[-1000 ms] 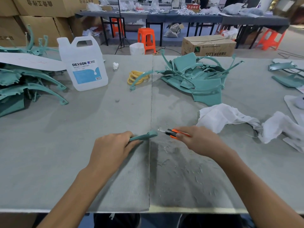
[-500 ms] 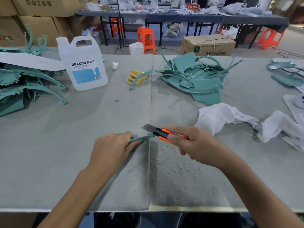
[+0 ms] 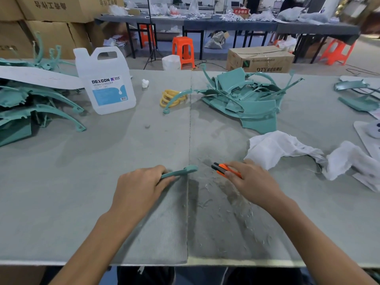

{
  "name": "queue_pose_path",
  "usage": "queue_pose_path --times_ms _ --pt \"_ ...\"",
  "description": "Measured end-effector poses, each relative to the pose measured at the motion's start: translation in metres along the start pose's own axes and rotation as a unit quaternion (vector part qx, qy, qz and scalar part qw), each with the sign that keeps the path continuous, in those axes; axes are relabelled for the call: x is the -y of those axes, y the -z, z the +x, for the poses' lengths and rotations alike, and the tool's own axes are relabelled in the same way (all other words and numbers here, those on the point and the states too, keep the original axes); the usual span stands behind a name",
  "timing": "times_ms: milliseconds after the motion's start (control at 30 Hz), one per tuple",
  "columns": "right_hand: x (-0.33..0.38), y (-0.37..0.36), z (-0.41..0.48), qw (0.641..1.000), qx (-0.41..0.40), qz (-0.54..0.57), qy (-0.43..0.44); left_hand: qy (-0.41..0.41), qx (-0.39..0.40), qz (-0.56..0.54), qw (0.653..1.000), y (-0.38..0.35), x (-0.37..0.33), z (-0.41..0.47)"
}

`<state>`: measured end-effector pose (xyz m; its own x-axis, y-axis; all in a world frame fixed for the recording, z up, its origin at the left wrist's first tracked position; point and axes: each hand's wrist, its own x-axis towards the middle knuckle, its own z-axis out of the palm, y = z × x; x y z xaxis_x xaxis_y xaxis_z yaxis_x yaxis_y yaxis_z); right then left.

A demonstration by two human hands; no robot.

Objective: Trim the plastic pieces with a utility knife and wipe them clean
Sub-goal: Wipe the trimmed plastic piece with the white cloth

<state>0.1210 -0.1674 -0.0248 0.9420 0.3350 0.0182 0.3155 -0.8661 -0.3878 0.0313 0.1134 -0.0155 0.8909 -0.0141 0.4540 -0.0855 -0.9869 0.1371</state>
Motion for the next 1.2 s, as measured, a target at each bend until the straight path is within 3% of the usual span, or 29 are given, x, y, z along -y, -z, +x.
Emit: queue_pose_path --times_ms 267,433,533,600,700,800,900,967,1067,1200 --pt "-0.016 -0.004 -0.003 0.997 -0.014 -0.066 -0.027 0.060 0.015 -0.013 0.998 0.000 0.008 0.000" --pt "-0.040 0.015 0.023 0.974 -0.209 -0.049 -0.067 0.134 0.067 -0.110 0.982 0.008 0.024 0.007" --pt "-0.069 0.033 0.044 0.972 -0.096 -0.072 -0.202 0.173 0.077 -0.230 0.955 0.022 0.030 0.013" --pt "-0.085 0.029 0.051 0.966 -0.018 -0.075 -0.246 0.196 0.060 -0.305 0.930 0.030 0.031 0.017" --pt "-0.102 0.024 0.059 0.964 -0.067 -0.053 -0.253 0.260 0.028 -0.444 0.857 0.043 0.027 0.019" --pt "-0.111 0.030 0.065 0.965 -0.079 -0.048 -0.246 0.331 0.027 -0.615 0.715 0.057 0.016 0.016" --pt "-0.118 0.041 0.065 0.967 -0.083 -0.010 -0.239 0.368 0.020 -0.685 0.629 0.062 0.009 0.010" --pt "-0.117 0.053 0.061 0.965 -0.131 0.015 -0.224 0.375 0.025 -0.725 0.577 0.060 0.004 0.006" --pt "-0.099 0.069 0.054 0.951 -0.225 0.102 -0.183 0.388 0.023 -0.756 0.527 0.053 -0.006 0.000" --pt "-0.038 0.098 0.049 0.873 -0.247 0.387 -0.166 0.403 0.038 -0.745 0.530 0.043 -0.017 -0.004"
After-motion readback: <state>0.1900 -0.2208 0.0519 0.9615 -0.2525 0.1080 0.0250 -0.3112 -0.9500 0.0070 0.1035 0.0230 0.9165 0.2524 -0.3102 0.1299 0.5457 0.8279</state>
